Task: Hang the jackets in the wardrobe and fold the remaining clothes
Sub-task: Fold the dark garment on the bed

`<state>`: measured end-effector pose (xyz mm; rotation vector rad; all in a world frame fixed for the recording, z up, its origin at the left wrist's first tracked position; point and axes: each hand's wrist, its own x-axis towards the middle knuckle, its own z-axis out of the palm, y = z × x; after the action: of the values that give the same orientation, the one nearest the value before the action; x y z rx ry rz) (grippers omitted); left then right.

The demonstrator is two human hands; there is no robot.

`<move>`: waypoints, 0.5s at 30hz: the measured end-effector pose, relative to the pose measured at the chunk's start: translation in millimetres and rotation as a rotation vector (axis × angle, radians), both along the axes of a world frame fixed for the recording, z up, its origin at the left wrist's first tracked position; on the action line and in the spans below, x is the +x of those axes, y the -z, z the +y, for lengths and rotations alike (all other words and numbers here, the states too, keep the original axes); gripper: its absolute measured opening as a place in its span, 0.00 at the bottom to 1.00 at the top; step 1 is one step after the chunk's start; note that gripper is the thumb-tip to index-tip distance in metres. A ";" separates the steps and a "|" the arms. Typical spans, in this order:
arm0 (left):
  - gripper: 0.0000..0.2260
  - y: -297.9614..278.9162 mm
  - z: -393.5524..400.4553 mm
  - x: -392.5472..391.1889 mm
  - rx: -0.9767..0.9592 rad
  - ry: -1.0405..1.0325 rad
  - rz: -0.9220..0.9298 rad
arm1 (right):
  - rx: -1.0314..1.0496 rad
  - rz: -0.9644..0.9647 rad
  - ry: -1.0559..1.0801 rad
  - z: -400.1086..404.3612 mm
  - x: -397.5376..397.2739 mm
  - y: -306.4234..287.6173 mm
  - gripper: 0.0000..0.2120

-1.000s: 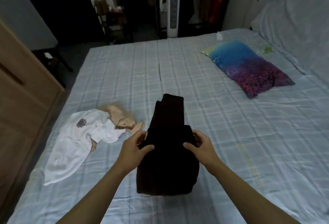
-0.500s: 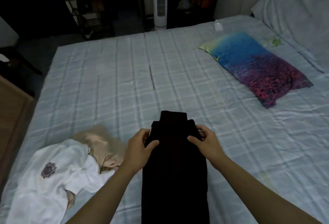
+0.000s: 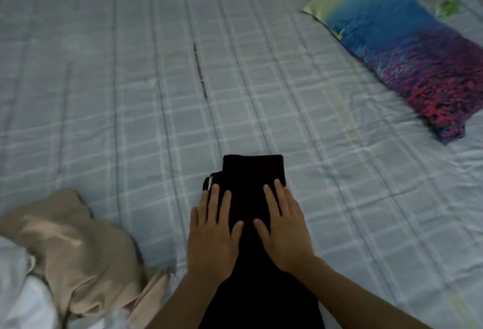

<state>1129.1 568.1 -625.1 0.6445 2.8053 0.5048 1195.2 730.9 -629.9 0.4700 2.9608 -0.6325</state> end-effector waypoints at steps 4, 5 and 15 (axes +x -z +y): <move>0.28 52.9 -3.8 -6.2 0.058 0.033 0.073 | 0.002 0.131 0.047 1.6 -5.5 46.1 0.35; 0.29 60.6 -5.2 -5.9 0.073 0.031 0.097 | -0.001 0.160 0.039 1.9 -6.0 51.9 0.35; 0.28 61.3 -7.9 -1.0 0.134 0.015 0.172 | 0.024 0.263 0.041 -0.4 0.0 49.0 0.33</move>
<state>1128.1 560.2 -686.4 0.7703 2.9431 0.6697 1195.2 730.5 -678.9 0.4855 3.2164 -0.7154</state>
